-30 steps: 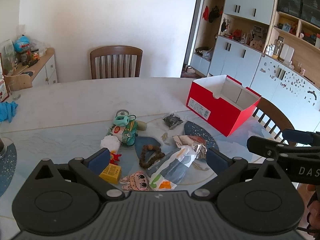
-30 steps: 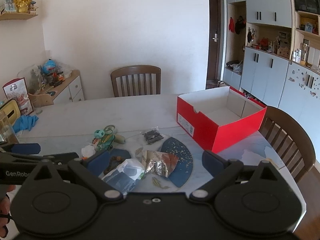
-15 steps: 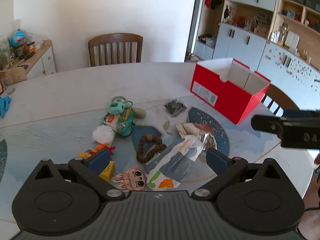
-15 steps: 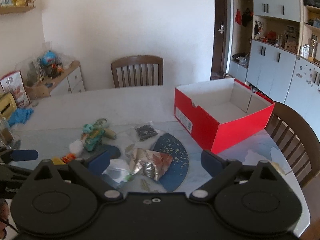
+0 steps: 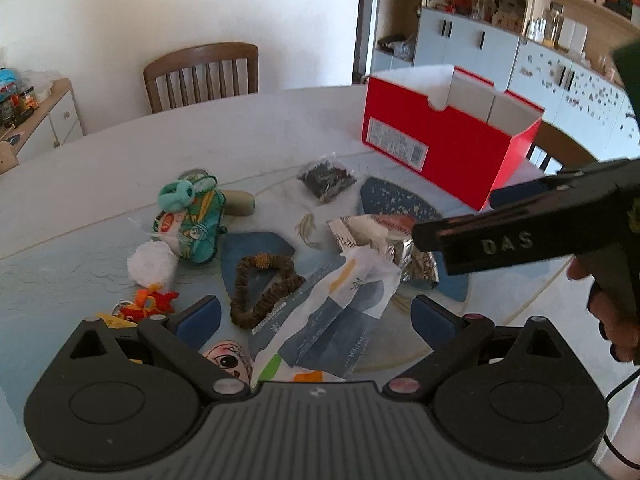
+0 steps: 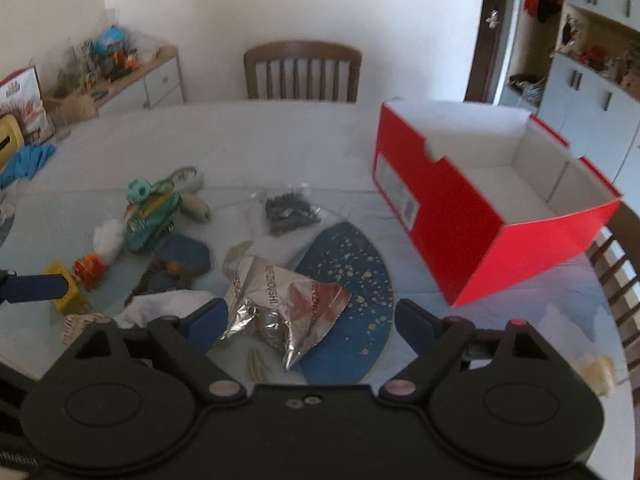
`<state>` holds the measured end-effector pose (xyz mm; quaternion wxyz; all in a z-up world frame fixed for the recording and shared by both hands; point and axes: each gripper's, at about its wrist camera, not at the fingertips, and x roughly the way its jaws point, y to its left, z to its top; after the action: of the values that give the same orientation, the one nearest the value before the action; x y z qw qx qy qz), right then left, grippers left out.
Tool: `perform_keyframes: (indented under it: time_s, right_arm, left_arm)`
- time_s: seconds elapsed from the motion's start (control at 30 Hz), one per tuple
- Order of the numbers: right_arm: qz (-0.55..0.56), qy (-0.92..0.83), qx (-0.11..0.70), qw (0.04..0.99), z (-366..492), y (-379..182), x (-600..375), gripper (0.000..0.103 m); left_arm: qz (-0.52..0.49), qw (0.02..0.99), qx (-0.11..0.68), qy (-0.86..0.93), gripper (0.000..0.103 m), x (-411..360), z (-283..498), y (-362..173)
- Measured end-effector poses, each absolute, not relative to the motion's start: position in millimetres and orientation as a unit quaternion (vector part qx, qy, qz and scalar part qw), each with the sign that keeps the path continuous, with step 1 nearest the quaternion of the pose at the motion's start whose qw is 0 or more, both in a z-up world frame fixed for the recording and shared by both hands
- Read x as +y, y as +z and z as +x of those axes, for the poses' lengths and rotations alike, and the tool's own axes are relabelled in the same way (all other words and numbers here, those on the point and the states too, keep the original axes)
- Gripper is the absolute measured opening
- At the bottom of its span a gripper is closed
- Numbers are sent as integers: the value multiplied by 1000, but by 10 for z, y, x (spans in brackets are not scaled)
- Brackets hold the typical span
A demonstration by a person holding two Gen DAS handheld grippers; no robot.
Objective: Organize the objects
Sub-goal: 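Reach the right gripper to the silver foil bag while the left gripper reaches the white plastic bag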
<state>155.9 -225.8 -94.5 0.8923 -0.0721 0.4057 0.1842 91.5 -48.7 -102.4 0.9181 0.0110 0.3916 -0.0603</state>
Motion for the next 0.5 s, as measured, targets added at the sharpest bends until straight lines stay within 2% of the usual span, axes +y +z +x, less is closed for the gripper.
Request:
perform_keyframes:
  time_s: [0.2, 0.5]
  right_arm:
    - [-74, 202, 432, 876, 1782, -1119, -2133, 89]
    - [-71, 203, 466, 858, 1972, -1320, -2038, 89]
  left_arm:
    - [25, 908, 415, -57, 94, -555, 1045, -1174]
    - [42, 896, 438, -51, 64, -620, 1178, -1314]
